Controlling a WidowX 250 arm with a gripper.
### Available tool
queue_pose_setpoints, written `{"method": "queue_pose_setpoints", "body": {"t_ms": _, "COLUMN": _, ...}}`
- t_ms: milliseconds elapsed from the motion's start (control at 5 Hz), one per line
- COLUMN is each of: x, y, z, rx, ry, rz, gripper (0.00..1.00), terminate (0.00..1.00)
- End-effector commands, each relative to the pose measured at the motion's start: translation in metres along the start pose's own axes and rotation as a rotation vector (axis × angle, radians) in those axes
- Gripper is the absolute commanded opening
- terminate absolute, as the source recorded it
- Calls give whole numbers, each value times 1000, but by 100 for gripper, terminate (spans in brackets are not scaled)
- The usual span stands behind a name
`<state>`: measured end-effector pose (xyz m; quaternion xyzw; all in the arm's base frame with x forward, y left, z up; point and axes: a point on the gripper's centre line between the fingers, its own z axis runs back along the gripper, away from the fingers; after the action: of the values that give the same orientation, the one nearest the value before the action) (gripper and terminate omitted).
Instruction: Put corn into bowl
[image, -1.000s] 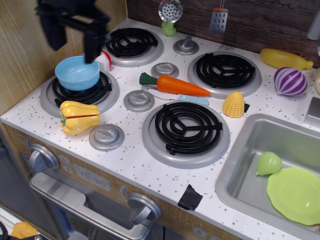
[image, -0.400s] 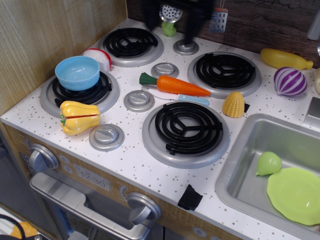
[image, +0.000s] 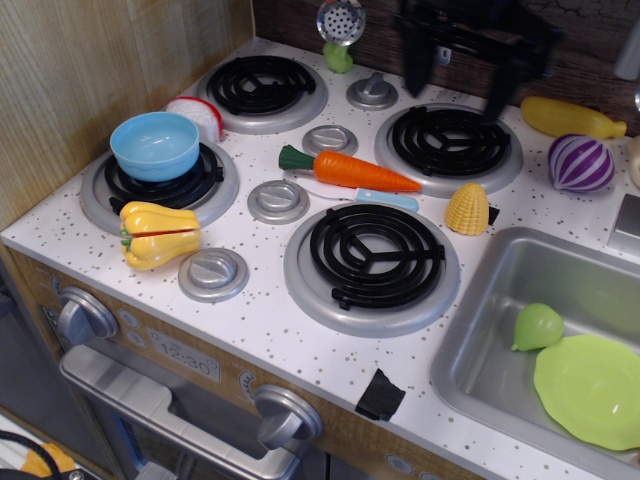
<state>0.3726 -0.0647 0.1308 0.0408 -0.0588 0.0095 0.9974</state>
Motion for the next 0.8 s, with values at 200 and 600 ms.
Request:
{"method": "queue_pose_setpoints", "body": {"t_ms": 200, "x": 20, "y": -36, "z": -11, "rx": 8, "ry": -127, "rz": 57, "gripper": 100, "terminate": 0}}
{"method": "queue_pose_setpoints", "body": {"t_ms": 600, "x": 20, "y": -35, "z": -50, "rx": -12, "ry": -117, "rz": 83, "gripper": 100, "terminate": 0}}
